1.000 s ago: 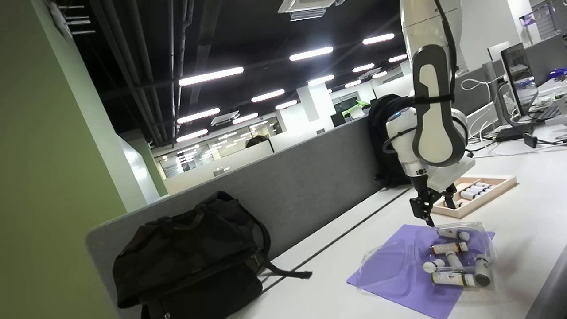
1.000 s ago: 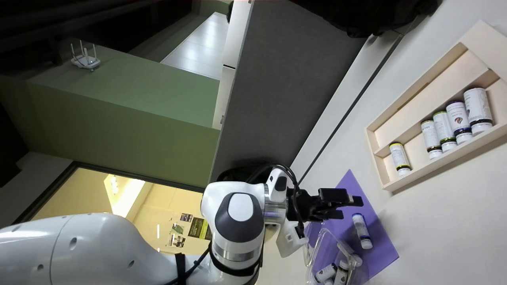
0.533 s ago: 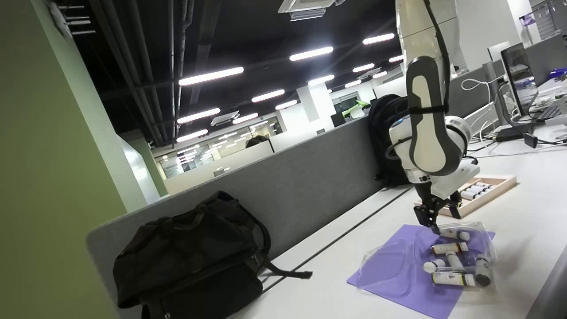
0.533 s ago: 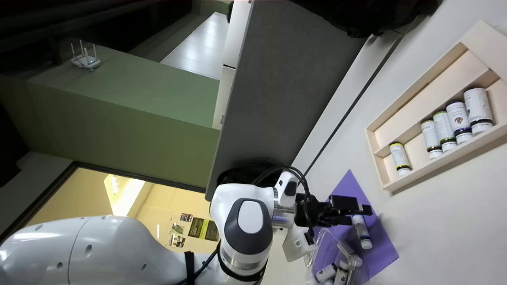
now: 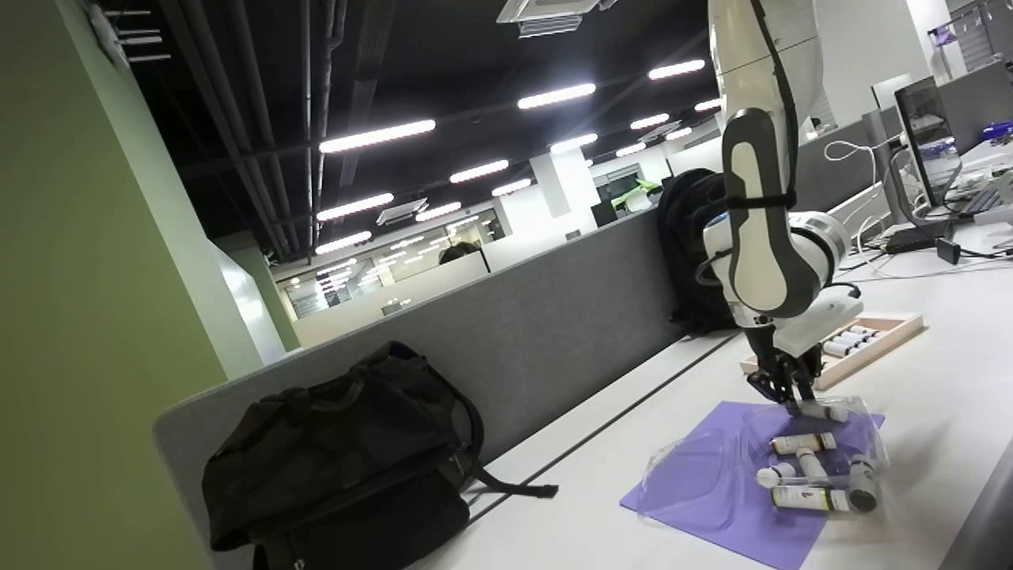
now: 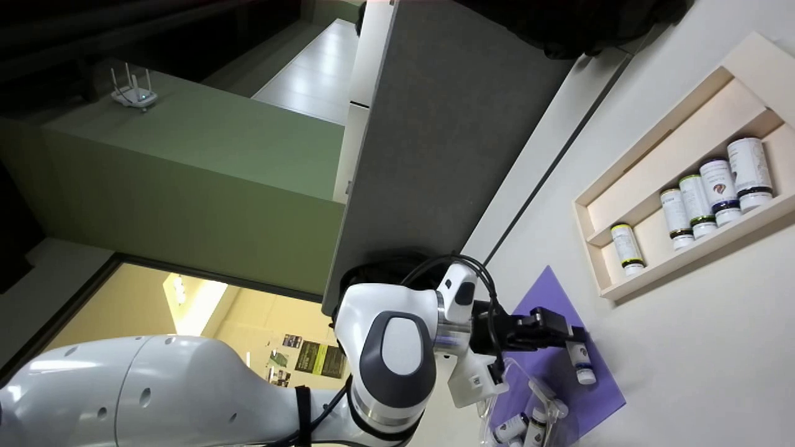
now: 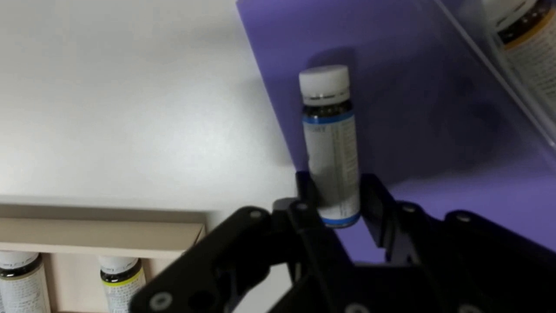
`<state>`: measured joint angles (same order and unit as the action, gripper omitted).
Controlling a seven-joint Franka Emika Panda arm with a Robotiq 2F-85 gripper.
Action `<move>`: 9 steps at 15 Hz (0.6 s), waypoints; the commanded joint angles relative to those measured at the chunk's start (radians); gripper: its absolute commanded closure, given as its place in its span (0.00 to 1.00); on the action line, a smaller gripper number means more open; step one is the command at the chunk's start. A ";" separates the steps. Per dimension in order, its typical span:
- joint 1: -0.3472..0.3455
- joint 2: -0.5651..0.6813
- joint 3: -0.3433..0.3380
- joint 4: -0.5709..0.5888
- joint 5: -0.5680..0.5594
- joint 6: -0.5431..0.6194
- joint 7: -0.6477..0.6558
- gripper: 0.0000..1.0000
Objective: Put one of the objects on the bottom part of the tray
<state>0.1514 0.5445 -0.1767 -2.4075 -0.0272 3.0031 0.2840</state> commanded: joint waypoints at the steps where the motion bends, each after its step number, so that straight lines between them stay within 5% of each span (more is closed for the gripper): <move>1: -0.069 -0.019 0.045 0.012 0.049 -0.022 -0.054 0.87; 9: -0.175 -0.088 0.021 0.130 0.041 -0.142 -0.162 0.88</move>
<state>0.0195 0.4752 -0.1508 -2.3565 0.0120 2.9629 0.1567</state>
